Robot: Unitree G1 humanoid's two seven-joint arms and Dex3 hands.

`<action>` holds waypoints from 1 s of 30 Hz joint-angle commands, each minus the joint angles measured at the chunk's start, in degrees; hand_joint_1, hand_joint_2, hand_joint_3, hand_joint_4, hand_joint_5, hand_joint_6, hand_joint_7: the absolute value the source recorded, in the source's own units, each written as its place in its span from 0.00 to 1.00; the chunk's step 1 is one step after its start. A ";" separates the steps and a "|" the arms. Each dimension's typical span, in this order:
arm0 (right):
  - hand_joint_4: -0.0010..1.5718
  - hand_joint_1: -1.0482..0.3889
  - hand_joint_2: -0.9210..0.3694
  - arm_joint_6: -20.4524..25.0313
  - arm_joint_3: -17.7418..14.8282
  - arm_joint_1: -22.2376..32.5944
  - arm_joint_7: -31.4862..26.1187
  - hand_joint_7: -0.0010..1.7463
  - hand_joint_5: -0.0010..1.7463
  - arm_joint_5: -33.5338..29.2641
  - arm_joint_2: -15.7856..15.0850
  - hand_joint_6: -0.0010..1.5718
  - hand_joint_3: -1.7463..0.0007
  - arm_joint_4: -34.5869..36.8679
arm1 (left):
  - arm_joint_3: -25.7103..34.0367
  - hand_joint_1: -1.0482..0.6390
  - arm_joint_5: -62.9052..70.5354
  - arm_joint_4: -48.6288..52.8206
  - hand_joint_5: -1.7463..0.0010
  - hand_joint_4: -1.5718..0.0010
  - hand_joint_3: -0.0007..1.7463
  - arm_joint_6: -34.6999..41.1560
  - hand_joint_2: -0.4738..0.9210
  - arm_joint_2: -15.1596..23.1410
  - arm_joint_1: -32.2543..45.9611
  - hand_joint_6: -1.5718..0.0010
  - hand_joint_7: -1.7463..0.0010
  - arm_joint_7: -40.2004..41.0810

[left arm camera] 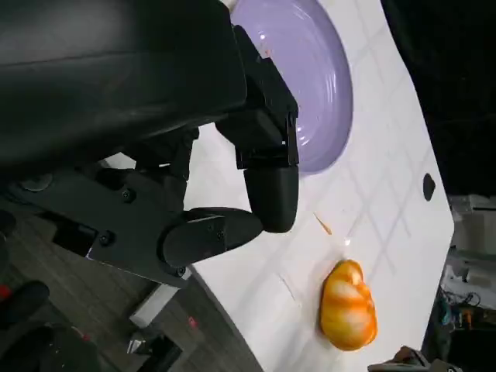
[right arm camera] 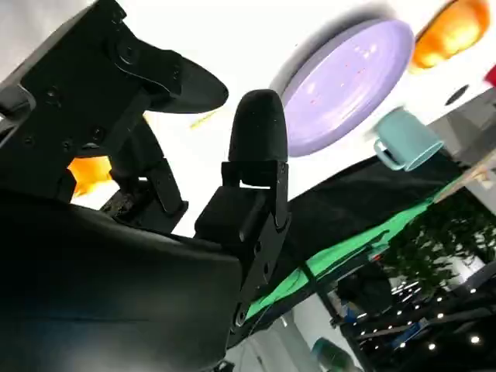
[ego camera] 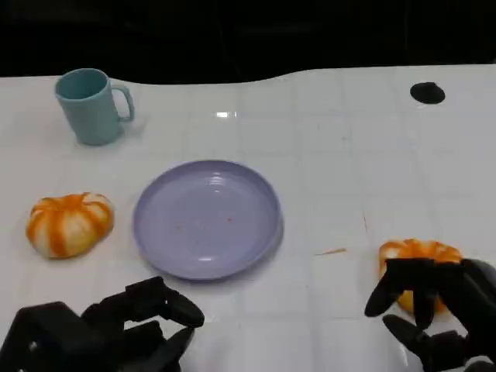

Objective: Grasp the bread from the table and place it into the plate.

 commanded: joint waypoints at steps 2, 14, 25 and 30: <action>0.51 0.57 0.45 5.19 -1.04 0.68 1.97 0.32 0.63 -6.66 -2.53 0.55 0.47 -6.39 | 0.30 0.46 -0.29 -0.69 0.00 0.58 0.36 0.19 0.91 0.26 0.26 0.60 0.27 -0.12; 0.29 0.49 0.14 18.37 -0.61 0.07 17.08 0.00 0.21 -19.58 -8.50 0.40 0.97 -19.53 | 0.11 0.46 -0.23 -0.46 0.00 0.57 0.37 0.36 0.91 -0.01 -0.01 0.60 0.27 0.05; 0.21 0.38 0.12 22.26 0.70 -1.17 23.17 0.00 0.12 -30.49 -9.22 0.28 1.00 -23.31 | -0.29 0.46 0.16 -0.04 0.00 0.57 0.37 0.07 0.91 -0.06 -0.31 0.60 0.26 0.07; 0.18 0.37 0.12 22.78 1.81 -2.22 24.38 0.00 0.11 -32.63 -9.09 0.23 1.00 -22.14 | -0.57 0.45 0.57 -0.10 0.00 0.57 0.37 -0.18 0.91 0.01 -0.25 0.60 0.26 0.13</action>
